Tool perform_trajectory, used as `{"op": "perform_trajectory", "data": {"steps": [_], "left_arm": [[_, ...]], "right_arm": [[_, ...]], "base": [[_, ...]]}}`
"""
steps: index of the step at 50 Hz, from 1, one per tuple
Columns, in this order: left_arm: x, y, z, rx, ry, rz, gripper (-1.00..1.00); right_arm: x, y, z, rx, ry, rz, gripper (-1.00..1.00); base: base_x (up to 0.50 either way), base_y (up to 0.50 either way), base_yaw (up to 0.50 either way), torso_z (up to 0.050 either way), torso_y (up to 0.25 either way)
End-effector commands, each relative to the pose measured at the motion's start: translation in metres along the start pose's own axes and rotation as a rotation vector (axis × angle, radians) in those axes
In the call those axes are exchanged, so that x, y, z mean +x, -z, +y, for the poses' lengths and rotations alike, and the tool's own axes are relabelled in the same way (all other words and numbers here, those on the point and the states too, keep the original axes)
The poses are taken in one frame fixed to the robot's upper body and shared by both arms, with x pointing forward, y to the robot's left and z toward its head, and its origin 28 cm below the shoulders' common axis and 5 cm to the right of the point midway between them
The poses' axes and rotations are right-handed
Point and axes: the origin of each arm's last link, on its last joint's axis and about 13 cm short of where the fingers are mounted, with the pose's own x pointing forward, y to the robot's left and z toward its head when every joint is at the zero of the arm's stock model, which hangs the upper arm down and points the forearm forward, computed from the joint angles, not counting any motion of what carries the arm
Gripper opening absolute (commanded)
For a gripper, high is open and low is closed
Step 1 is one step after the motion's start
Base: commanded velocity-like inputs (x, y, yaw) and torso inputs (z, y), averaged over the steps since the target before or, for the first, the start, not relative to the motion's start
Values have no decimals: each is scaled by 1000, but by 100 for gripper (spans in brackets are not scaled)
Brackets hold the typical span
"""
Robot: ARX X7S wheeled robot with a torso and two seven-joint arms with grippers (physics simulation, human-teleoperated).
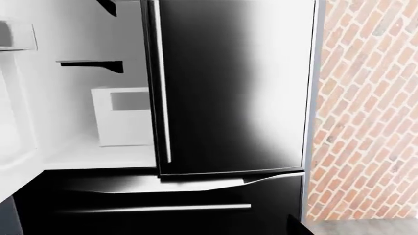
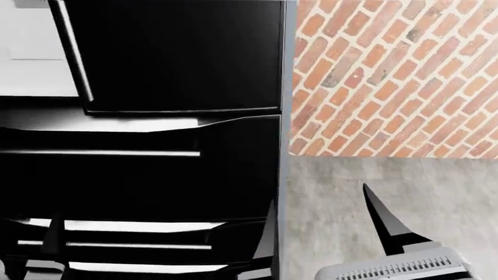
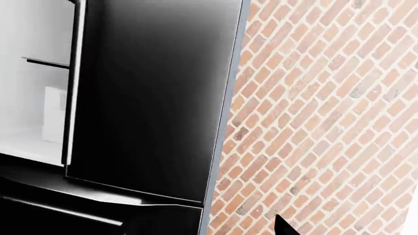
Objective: Close the fridge doors
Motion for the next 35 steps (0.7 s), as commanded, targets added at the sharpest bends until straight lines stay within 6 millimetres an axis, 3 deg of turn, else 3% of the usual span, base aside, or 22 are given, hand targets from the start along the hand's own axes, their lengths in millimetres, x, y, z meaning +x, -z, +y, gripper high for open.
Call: {"op": "perform_trajectory", "data": {"steps": [1, 35], "left_arm": [[3, -1, 2, 4, -28, -5, 100], [2, -2, 4, 5, -32, -9, 100]], "right_arm": [[2, -2, -4, -24, 34, -11, 100], [1, -2, -4, -41, 43, -10, 100]], "base": [[-35, 500, 0, 0, 0], [-31, 500, 0, 0, 0]]}}
